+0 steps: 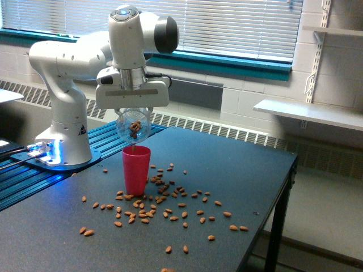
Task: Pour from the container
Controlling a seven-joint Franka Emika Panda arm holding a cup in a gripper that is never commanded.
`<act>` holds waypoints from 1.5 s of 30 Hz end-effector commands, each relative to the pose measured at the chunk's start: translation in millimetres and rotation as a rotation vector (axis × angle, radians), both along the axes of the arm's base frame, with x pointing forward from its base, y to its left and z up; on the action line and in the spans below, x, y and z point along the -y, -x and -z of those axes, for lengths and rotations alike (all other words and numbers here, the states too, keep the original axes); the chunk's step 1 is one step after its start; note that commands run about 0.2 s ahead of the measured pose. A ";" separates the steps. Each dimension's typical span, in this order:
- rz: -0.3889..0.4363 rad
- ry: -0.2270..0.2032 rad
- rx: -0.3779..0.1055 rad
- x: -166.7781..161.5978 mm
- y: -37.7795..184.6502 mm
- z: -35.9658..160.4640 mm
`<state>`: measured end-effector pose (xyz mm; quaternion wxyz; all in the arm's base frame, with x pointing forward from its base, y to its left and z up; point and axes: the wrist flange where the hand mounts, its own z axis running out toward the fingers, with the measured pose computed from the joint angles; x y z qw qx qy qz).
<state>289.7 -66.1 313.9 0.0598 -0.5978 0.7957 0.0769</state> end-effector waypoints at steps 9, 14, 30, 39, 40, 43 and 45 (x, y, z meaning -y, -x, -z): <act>-0.011 -0.015 -0.026 -3.3 -4.5 -0.9; -0.014 -0.025 -0.039 -4.7 -4.1 -0.3; -0.016 -0.023 -0.036 -5.4 -2.8 -3.5; -0.013 -0.043 -0.074 -8.6 4.4 -0.3; -0.018 -0.048 -0.077 -9.7 5.1 0.0; -0.029 -0.060 -0.082 -13.2 6.7 0.2; -0.030 -0.059 -0.090 -13.9 7.6 2.0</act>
